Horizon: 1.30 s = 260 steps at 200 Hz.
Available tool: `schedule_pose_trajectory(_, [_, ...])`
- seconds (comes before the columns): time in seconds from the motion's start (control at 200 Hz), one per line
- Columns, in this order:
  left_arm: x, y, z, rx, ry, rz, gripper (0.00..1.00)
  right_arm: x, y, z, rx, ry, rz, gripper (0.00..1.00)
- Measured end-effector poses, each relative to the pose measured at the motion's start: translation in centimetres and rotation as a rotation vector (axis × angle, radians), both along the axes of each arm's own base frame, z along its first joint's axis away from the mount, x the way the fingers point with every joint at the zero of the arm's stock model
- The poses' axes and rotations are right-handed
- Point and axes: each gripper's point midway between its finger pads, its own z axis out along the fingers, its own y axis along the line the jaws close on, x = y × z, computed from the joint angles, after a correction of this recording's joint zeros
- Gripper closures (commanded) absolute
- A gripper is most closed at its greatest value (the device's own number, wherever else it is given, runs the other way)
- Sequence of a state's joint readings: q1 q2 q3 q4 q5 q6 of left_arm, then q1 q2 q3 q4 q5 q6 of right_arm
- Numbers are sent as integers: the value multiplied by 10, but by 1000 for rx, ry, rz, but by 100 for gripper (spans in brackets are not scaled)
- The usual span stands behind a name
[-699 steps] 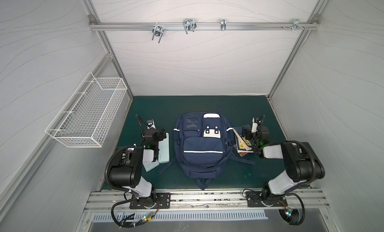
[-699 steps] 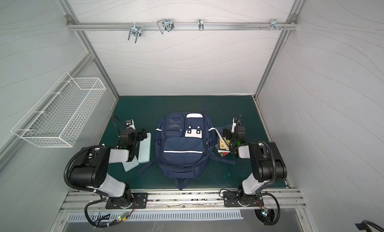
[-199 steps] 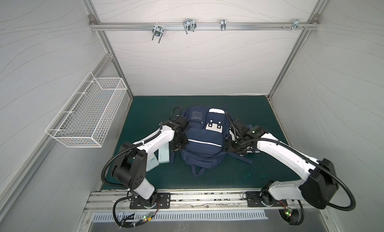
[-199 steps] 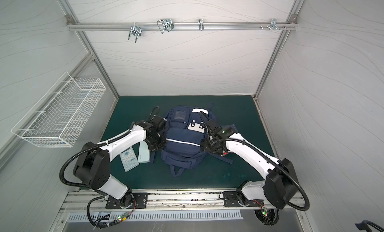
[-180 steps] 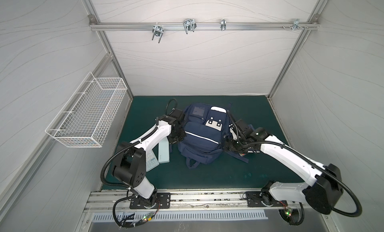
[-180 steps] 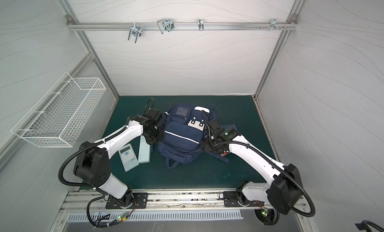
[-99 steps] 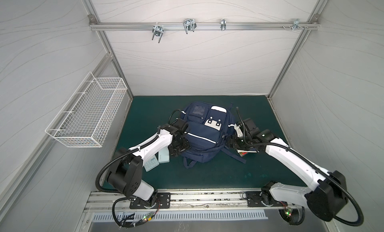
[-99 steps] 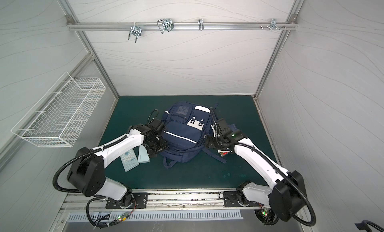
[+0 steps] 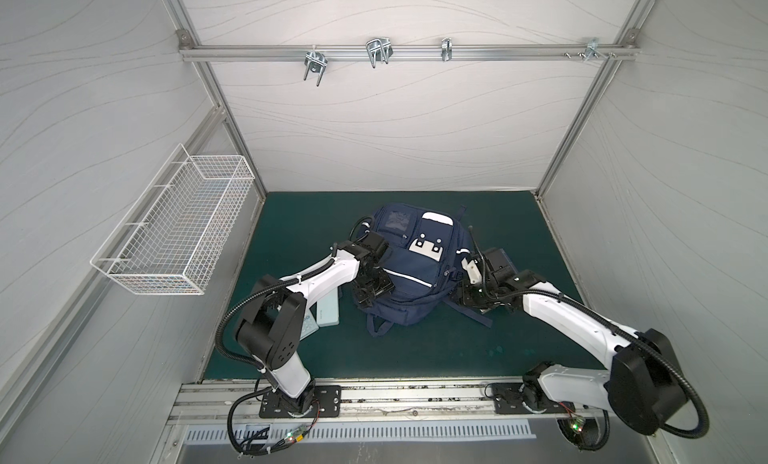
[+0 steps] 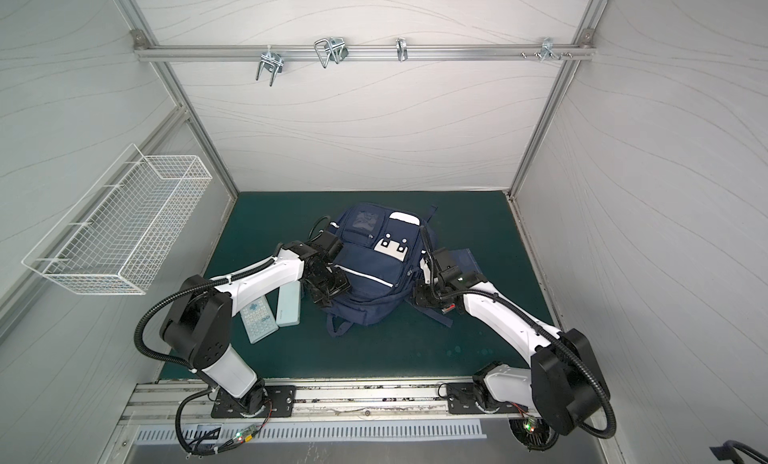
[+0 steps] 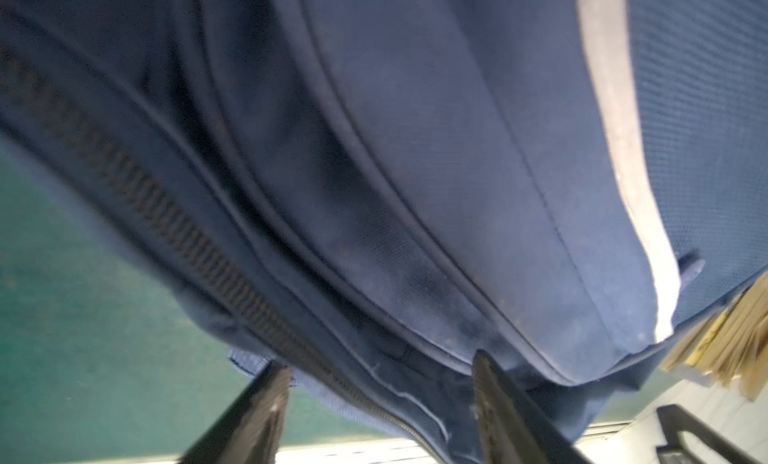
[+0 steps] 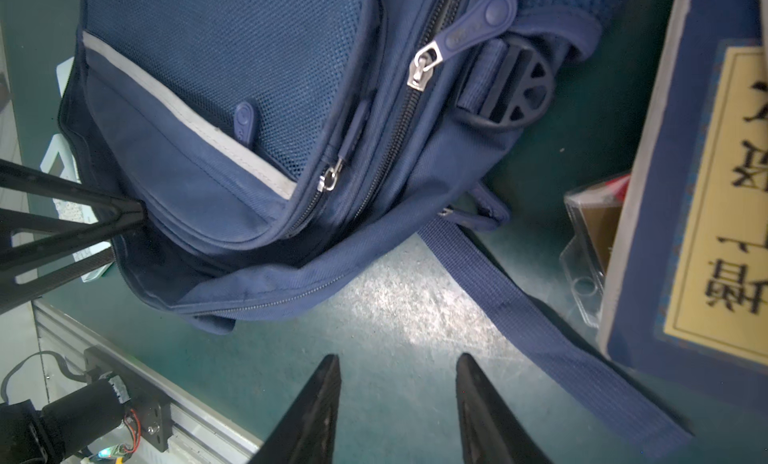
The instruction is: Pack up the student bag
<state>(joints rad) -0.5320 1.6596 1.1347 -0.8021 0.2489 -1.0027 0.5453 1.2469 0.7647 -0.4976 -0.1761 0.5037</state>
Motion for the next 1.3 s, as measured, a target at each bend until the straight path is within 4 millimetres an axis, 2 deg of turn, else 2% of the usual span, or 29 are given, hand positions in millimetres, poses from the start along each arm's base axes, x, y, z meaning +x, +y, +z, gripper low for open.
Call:
schedule_pose_trajectory(0.065, [-1,0,-4,5,18,4,85,1,0,-3,1,-5,1,54])
schedule_pose_trajectory(0.145, [-3,1,-8,11,38,2,100,3,0,-6,5,-10,1,55])
schedule_pose_trajectory(0.21, [-2,4,-6,18,43,12,100,4,0,-7,13,-15,1,55])
schedule_pose_trajectory(0.3, [3,7,8,22,22,8,100,9,1,-8,43,-24,5,50])
schedule_pose_trajectory(0.485, [25,13,61,-7,-106,15,100,19,11,-15,145,-20,31,55])
schedule_pose_trajectory(0.6, [29,13,83,-27,-155,12,100,23,22,-15,203,-30,76,57])
schedule_pose_trajectory(0.755, [24,15,84,-20,-144,9,100,26,34,-12,263,-46,130,57])
schedule_pose_trajectory(0.931, [19,17,84,-11,-124,9,100,31,40,-5,302,-87,160,57])
schedule_pose_trajectory(1.036, [22,17,96,-16,-134,10,100,33,43,-6,319,-96,177,56])
schedule_pose_trajectory(1.146, [28,15,113,-32,-166,8,100,34,44,-7,330,-108,184,48])
schedule_pose_trajectory(1.301, [32,13,131,-50,-193,3,100,38,41,-5,351,-126,183,48])
